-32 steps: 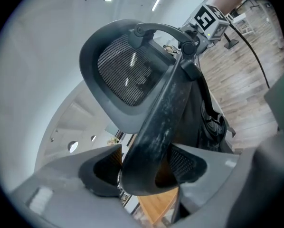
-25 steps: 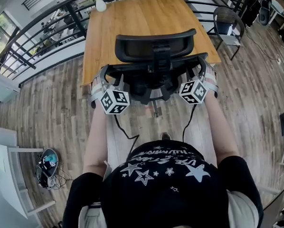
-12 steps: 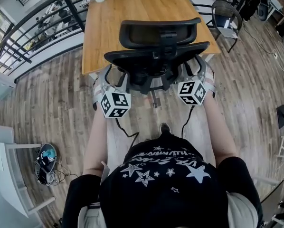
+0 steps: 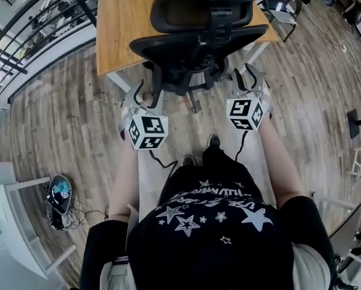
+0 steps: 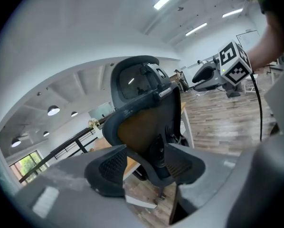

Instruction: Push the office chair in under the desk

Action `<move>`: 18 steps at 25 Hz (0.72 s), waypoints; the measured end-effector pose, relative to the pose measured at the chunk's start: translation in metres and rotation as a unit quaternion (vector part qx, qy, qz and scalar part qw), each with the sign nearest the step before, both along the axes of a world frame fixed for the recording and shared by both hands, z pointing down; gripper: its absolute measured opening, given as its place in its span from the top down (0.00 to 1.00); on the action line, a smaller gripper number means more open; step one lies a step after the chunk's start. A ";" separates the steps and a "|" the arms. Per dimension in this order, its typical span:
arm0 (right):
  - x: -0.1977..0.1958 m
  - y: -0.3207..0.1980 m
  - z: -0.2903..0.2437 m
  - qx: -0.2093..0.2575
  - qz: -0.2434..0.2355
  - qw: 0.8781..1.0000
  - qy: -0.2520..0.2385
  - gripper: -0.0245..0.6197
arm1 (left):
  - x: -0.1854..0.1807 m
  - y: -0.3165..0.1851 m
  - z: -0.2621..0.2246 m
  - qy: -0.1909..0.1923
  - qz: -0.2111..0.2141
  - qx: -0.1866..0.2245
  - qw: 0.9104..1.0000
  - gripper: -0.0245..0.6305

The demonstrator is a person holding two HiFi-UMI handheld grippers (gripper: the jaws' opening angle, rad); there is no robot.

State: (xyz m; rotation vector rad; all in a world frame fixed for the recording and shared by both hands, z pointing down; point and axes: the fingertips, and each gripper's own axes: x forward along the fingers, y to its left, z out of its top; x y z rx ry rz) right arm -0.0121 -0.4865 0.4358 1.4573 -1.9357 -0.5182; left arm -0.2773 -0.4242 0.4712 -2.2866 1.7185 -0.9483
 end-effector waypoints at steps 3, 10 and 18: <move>-0.004 0.014 0.010 -0.013 -0.004 1.000 -0.002 0.76 | 0.003 0.017 0.012 0.020 0.006 -0.022 1.000 0.60; 0.003 0.015 0.008 -0.022 0.012 0.999 -0.026 0.84 | 0.010 0.036 0.008 0.056 -0.005 -0.004 0.998 0.74; 0.020 0.031 -0.012 -0.010 0.007 0.999 -0.052 0.90 | 0.026 0.046 -0.014 0.104 -0.046 0.036 0.993 0.96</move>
